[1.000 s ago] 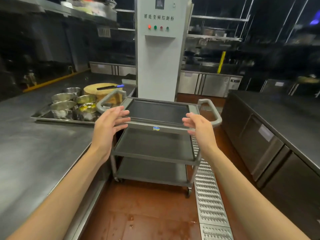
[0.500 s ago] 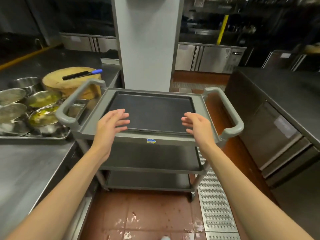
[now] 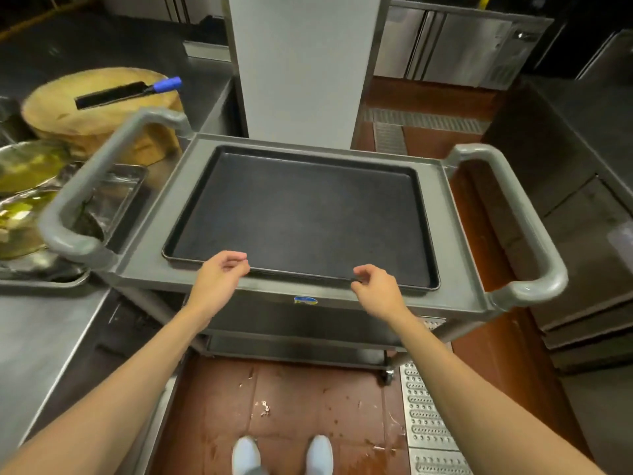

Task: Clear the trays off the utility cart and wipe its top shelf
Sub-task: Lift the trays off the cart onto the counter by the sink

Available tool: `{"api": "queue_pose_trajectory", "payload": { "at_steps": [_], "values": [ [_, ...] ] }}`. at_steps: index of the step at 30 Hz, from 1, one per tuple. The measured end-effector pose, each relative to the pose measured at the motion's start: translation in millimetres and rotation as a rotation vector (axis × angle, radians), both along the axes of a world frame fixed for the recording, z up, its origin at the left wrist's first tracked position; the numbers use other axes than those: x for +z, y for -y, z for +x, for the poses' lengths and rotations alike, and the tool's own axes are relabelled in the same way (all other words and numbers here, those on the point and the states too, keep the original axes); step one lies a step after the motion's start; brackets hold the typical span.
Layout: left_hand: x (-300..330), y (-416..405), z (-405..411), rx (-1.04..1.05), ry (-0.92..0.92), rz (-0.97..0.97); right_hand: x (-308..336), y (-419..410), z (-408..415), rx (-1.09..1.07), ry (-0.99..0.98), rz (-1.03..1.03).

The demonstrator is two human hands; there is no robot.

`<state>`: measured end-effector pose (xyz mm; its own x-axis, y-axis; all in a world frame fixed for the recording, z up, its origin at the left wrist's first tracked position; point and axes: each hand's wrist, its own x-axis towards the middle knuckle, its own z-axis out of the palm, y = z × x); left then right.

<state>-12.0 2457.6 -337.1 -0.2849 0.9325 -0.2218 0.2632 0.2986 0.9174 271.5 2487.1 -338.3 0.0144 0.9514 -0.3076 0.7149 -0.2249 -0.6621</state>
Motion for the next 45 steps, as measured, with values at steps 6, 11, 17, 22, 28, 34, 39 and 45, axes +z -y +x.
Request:
{"api": "queue_pose_trajectory", "payload": {
  "at_steps": [6,11,17,22,28,34,39,45],
  "values": [
    [-35.7,-49.1,-18.9,-0.438,-0.678,-0.002,-41.0,-25.8,-5.4,0.299,0.506,0.121],
    [-48.1,-57.4,-30.8,-0.605,-0.776,0.059,-41.8,-35.8,-5.8,0.378,0.594,0.207],
    [-45.8,-58.3,-32.1,-0.593,-0.811,0.164,-40.4,-32.0,-4.3,0.522,0.782,0.391],
    [-22.4,-73.4,-35.3,-0.586,-1.051,0.277,-20.7,-33.9,5.2,0.5,0.701,0.674],
    [5.8,-91.0,-40.9,-0.619,-1.312,0.264,9.4,-40.6,10.6,0.472,0.671,0.77],
    [7.3,-87.8,-48.5,-0.615,-1.364,0.237,9.5,-59.4,-6.1,0.491,0.787,0.498],
    [19.4,-88.2,-54.1,-0.545,-1.347,0.345,12.1,-60.7,-11.2,0.357,0.756,0.587],
    [55.7,-78.5,-57.8,-0.429,-1.263,0.559,56.9,-70.7,-14.8,0.375,0.784,0.687]
  ]
}}
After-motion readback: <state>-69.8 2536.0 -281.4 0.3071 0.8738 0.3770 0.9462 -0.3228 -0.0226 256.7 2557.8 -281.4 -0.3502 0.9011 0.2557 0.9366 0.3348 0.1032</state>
